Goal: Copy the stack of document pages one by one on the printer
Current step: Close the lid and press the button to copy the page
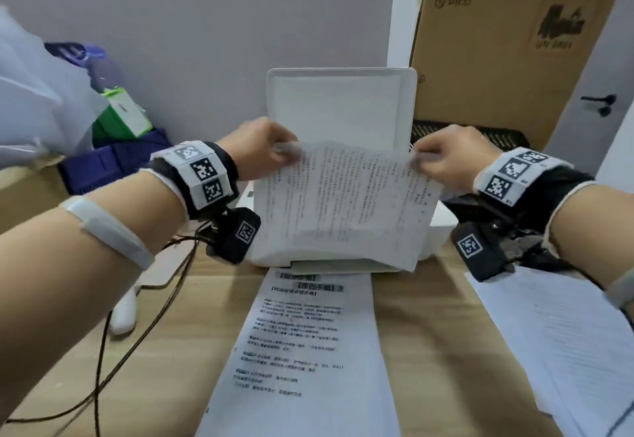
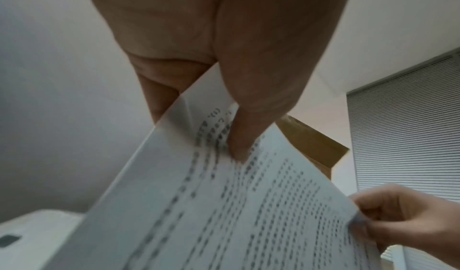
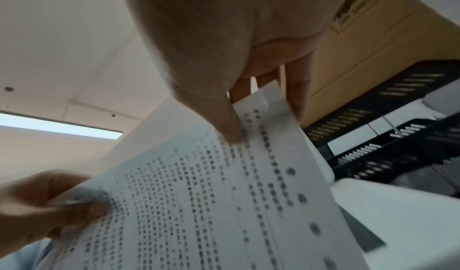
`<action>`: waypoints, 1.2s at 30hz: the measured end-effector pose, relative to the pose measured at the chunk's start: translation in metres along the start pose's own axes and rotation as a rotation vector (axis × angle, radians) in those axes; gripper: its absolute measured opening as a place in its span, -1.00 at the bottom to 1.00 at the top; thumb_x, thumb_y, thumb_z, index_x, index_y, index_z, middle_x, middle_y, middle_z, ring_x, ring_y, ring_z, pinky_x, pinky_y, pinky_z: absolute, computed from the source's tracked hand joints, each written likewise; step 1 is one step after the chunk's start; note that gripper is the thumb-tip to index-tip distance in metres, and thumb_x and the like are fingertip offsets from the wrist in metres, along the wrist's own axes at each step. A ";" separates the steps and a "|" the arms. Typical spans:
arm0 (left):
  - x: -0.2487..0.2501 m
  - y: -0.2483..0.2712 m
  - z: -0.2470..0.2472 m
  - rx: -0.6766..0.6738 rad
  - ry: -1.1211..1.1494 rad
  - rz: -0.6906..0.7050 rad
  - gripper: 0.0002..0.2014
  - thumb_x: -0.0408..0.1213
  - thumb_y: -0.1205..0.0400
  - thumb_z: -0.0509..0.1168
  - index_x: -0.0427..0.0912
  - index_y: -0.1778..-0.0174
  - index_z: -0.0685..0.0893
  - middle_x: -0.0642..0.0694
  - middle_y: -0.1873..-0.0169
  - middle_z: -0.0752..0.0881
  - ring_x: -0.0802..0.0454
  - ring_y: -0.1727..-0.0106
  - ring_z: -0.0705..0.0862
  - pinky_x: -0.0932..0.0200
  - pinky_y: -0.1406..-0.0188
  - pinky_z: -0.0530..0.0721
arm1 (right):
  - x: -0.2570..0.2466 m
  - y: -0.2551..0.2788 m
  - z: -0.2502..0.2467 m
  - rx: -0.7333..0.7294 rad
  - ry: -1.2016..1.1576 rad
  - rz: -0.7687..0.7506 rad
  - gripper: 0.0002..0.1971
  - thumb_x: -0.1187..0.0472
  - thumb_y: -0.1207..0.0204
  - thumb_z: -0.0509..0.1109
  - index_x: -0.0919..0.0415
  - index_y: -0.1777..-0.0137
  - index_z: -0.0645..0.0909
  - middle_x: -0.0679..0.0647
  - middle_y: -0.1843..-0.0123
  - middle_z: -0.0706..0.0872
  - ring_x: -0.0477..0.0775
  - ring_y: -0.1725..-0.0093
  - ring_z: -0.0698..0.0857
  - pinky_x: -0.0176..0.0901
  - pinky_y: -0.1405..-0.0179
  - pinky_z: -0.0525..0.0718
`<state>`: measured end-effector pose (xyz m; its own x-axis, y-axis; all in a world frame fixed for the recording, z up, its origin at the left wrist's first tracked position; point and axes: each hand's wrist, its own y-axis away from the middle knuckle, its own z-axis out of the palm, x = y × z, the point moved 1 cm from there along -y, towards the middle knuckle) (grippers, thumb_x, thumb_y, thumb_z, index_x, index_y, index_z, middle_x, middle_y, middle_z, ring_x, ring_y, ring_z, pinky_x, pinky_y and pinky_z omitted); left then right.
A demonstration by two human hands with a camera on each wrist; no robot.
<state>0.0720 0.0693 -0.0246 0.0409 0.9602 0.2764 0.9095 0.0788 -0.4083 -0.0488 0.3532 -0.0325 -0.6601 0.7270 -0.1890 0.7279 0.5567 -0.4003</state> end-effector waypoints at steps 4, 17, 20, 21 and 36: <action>0.002 -0.018 -0.019 0.292 0.215 -0.002 -0.74 -0.32 -0.70 0.26 0.05 -0.08 0.84 0.12 0.13 0.81 0.18 0.11 0.75 0.35 0.10 0.67 | 0.005 -0.022 -0.019 0.407 -0.177 0.024 -0.78 0.12 -0.59 0.35 -0.04 -0.07 0.83 0.00 0.06 0.86 0.15 0.14 0.76 -0.04 0.09 0.76; -0.039 -0.005 0.059 -0.003 0.104 -0.055 -0.66 -0.27 -0.74 0.23 0.22 -0.29 0.74 0.07 -0.31 0.72 0.06 -0.32 0.69 0.30 -0.30 0.53 | 0.039 -0.008 0.072 0.174 -0.238 0.100 -0.80 0.12 -0.62 0.37 -0.13 -0.06 0.82 -0.08 -0.10 0.83 -0.17 0.50 0.64 -0.47 0.48 0.53; -0.046 -0.005 0.075 -0.199 0.034 -0.115 -0.64 -0.20 -0.77 0.15 0.29 -0.38 0.65 0.08 -0.45 0.62 0.02 -0.42 0.61 0.17 -0.42 0.51 | 0.050 -0.006 0.096 0.026 -0.169 0.117 -0.79 0.09 -0.64 0.34 -0.15 -0.10 0.79 -0.08 -0.23 0.78 -0.08 0.14 0.76 -0.34 0.20 0.60; -0.049 -0.006 0.080 -0.256 0.015 -0.140 -0.64 -0.17 -0.77 0.14 0.28 -0.41 0.63 0.08 -0.47 0.60 0.02 -0.44 0.58 0.19 -0.44 0.48 | 0.054 -0.006 0.103 -0.037 -0.153 0.131 -0.79 0.08 -0.65 0.32 -0.18 -0.12 0.77 -0.07 -0.26 0.77 0.01 -0.04 0.76 -0.28 0.04 0.60; -0.049 0.001 0.097 -0.506 -0.121 -0.185 -0.47 0.16 -0.75 0.04 0.12 -0.65 0.37 0.05 -0.64 0.37 0.04 -0.69 0.23 0.12 -0.60 0.14 | 0.057 0.010 0.130 -0.179 -0.002 0.072 -0.57 -0.11 -0.75 0.01 -0.18 -0.55 0.49 0.00 -0.51 0.52 0.10 -0.53 0.36 0.15 -0.54 0.32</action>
<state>0.0305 0.0480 -0.1230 -0.1588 0.9690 0.1895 0.9837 0.1388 0.1147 -0.1037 0.3483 -0.1634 -0.6056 0.7667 -0.2131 0.7943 0.5663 -0.2201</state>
